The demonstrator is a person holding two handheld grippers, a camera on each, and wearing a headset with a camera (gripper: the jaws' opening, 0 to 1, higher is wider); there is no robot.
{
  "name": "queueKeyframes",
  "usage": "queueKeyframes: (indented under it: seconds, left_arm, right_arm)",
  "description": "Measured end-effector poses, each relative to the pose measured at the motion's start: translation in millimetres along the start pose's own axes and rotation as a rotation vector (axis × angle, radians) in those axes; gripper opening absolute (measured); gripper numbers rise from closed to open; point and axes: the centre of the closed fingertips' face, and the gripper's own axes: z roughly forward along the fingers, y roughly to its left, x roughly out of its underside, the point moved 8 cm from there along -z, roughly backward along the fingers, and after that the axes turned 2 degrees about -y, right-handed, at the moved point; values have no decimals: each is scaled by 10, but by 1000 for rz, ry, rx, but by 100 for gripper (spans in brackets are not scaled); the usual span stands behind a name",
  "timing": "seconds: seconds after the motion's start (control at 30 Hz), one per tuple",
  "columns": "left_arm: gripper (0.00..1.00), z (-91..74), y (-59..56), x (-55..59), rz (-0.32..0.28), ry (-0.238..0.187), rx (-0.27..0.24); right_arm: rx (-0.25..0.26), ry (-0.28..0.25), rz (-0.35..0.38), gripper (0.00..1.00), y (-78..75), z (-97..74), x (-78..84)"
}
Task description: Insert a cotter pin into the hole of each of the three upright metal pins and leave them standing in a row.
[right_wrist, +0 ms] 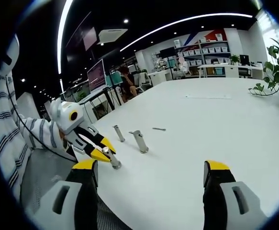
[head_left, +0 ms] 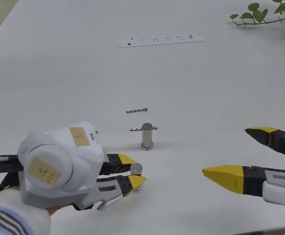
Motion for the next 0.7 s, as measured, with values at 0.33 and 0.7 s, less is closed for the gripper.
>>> queueKeyframes:
  seconds: [0.33,0.7]
  left_arm:
    - [10,-20,-16,45,-25,-16,-6]
    - [10,-34,-14,66,-99,-41,-16]
  right_arm:
    - [2,1,2,90,-15,-5,15]
    - [-9,8,-6,89,0,21,16]
